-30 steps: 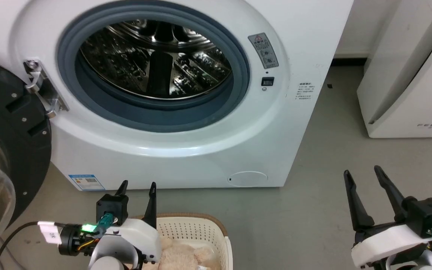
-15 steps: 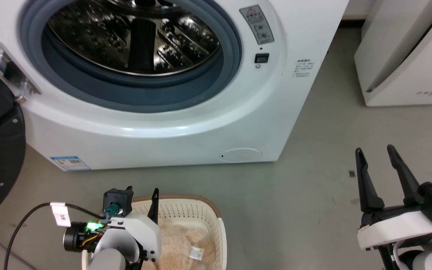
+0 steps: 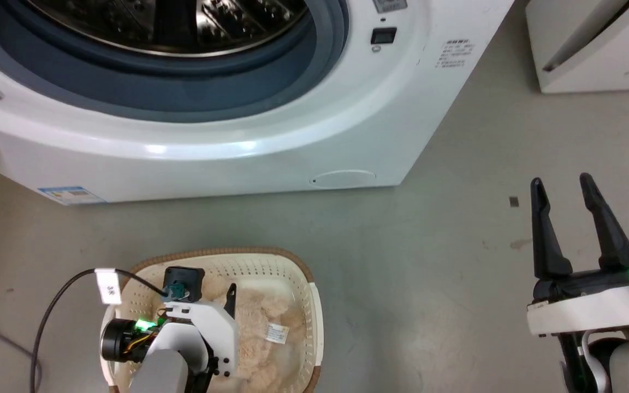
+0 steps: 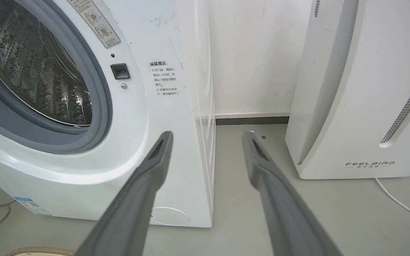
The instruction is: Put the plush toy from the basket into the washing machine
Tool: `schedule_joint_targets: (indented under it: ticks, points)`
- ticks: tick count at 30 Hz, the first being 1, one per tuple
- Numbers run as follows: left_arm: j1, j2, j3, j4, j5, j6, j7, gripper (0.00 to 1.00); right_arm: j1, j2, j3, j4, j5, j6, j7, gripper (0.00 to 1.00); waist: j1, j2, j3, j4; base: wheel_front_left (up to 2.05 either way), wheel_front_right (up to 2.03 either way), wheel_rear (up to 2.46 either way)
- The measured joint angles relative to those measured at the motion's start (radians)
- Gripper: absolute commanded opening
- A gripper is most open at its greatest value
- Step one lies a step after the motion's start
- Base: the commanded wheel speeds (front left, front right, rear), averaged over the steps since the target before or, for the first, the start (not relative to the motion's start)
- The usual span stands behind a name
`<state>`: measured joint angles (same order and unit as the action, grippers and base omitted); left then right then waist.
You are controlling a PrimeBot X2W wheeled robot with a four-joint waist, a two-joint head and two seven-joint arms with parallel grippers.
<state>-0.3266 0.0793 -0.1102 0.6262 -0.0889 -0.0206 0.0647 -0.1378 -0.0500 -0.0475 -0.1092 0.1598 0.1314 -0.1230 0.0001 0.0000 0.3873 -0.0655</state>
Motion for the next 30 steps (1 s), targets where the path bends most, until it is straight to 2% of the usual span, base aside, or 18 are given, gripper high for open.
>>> schedule_joint_targets:
  ticks: [14, 30]
  points:
    - [-0.097, 0.006, -0.042, 0.143, -0.02, -0.002, 0.058, 1.0, -0.057, 0.0, -0.009, -0.042, 0.032, 0.0, -0.029, 1.0, 0.0, 0.0, 0.142, -0.012, 0.0, 0.0, 0.0]
    - [-0.23, 0.029, -0.103, 0.305, -0.037, -0.005, 0.076, 1.0, -0.126, 0.0, -0.016, -0.083, 0.071, 0.0, -0.061, 1.0, 0.0, 0.0, 0.309, -0.031, 0.0, 0.0, 0.0]
